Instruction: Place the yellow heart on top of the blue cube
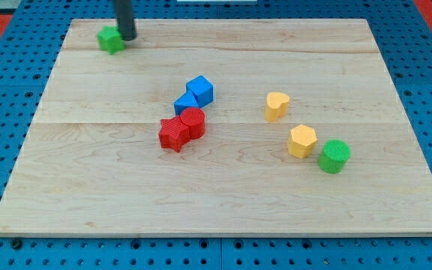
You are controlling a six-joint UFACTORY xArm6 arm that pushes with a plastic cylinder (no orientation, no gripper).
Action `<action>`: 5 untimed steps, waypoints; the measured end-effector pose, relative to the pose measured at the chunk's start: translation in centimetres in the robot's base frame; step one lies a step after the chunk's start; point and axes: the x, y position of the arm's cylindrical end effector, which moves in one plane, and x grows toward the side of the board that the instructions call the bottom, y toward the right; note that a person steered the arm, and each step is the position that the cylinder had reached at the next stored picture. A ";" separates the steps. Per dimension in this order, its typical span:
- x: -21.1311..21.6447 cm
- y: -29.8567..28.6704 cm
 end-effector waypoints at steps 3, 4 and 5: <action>0.9 5.3; 5.1 13.8; 5.6 22.5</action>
